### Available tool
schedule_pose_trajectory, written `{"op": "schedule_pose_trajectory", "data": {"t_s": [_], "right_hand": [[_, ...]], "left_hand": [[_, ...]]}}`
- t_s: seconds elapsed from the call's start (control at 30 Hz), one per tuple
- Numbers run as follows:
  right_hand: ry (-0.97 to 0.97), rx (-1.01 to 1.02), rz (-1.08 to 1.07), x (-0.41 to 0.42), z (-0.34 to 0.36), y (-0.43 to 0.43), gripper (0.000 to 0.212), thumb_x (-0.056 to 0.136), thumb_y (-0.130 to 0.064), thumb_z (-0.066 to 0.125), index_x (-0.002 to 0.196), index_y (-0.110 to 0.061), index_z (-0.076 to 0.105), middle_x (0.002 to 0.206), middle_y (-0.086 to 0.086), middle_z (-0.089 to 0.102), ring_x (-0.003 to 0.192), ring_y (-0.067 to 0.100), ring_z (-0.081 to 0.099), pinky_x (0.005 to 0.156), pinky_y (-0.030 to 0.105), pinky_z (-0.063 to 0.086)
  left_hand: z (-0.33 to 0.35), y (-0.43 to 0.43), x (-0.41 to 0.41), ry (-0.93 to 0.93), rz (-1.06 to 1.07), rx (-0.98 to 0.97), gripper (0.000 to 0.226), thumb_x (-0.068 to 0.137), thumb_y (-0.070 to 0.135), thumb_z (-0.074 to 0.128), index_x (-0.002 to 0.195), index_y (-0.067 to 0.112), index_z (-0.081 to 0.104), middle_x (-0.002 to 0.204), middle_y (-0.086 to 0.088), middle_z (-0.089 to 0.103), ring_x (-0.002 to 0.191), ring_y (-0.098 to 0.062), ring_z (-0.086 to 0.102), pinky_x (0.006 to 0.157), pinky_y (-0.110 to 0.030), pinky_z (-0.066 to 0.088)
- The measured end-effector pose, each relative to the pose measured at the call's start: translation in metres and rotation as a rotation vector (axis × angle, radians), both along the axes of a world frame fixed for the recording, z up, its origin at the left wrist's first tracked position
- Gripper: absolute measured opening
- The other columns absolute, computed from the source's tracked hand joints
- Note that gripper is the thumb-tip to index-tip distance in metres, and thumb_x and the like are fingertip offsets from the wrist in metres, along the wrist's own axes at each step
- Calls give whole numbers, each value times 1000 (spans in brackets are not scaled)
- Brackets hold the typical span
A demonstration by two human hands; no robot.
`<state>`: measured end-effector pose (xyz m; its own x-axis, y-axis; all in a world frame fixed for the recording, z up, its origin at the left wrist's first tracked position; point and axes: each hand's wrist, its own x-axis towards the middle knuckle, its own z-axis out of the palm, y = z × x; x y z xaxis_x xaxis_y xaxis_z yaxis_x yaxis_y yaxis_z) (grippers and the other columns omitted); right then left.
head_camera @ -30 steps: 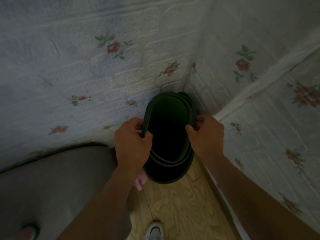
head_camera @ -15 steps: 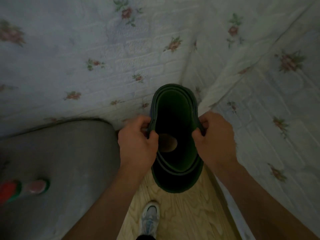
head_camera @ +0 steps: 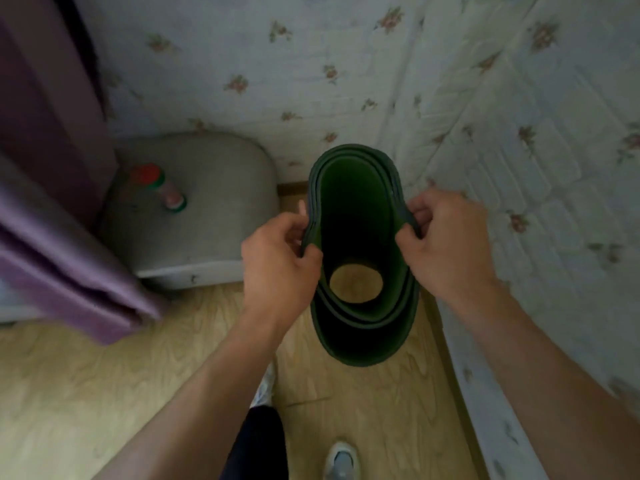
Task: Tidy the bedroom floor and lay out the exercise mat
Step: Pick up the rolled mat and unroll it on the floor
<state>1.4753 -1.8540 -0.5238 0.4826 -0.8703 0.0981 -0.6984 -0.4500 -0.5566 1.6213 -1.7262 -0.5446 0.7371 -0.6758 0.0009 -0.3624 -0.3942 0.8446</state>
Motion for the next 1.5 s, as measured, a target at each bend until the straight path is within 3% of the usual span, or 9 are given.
{"op": "schedule_pose_trajectory", "data": {"t_s": [0.07, 0.23, 0.43, 0.83, 1.13, 1.23, 1.3, 1.4, 1.5], "right_hand": [[5, 0, 35, 4, 2, 27, 15, 78, -5, 69, 92, -9, 70, 79, 7, 66, 69, 23, 63, 65, 42, 58], [62, 46, 67, 29, -8, 93, 14, 80, -9, 72, 92, -14, 68, 78, 1, 64, 66, 17, 61, 60, 32, 54], [133, 37, 28, 73, -27, 187, 16, 82, -9, 69, 97, -15, 70, 84, 0, 62, 73, 17, 60, 62, 30, 50], [-115, 15, -35, 113, -93, 337, 24, 83, -4, 70, 107, -9, 69, 95, 0, 60, 77, 5, 50, 73, -1, 38], [-40, 276, 19, 106, -155, 369, 37, 75, -13, 75, 105, -13, 53, 93, 6, 60, 83, 24, 60, 72, 42, 54], [3, 324, 18, 102, -146, 359, 52, 84, -27, 74, 128, -18, 48, 101, 8, 67, 89, 26, 67, 77, 42, 59], [79, 336, 53, 100, -142, 354, 45, 88, -32, 72, 125, -19, 50, 95, 7, 70, 85, 26, 69, 75, 40, 58], [286, 453, 67, 97, -145, 355, 47, 83, -26, 76, 119, -17, 46, 106, 10, 69, 91, 28, 68, 76, 36, 56], [441, 722, 6, 96, -157, 365, 67, 81, -20, 76, 132, -11, 35, 126, 14, 58, 106, 37, 66, 78, 44, 62]], "left_hand": [[5, 34, 2, 20, 17, 23, 28, 79, 1, 72, 94, 24, 72, 69, 27, 61, 62, 17, 62, 56, 3, 41], [-2, 110, 24, 48, 73, 137, 27, 77, 8, 74, 95, 28, 75, 75, 18, 70, 63, -4, 67, 64, -20, 57], [-22, 201, 64, 85, 97, 97, 26, 77, 4, 72, 91, 26, 72, 68, 11, 70, 68, -1, 66, 59, -6, 49], [-76, 329, 116, -17, 85, -32, 35, 82, -4, 66, 111, 14, 67, 99, 2, 68, 83, -3, 65, 70, -23, 58], [-146, 366, 92, -7, 219, 119, 39, 72, 15, 77, 95, 35, 53, 84, 16, 64, 74, 3, 64, 60, -11, 50], [-136, 362, 96, 7, 214, 239, 37, 80, 42, 75, 110, 33, 56, 85, 19, 64, 71, -6, 68, 71, -35, 59], [-129, 361, 100, -7, 153, 343, 42, 85, 52, 68, 120, 32, 57, 77, 18, 64, 75, -16, 68, 74, -37, 55], [-129, 364, 103, -10, 22, 531, 35, 86, 48, 64, 114, 27, 58, 77, 5, 70, 83, -28, 69, 74, -39, 56], [-142, 375, 101, 172, -90, 689, 46, 85, 37, 65, 124, 16, 50, 101, -9, 70, 90, -33, 69, 76, -40, 58]]}}
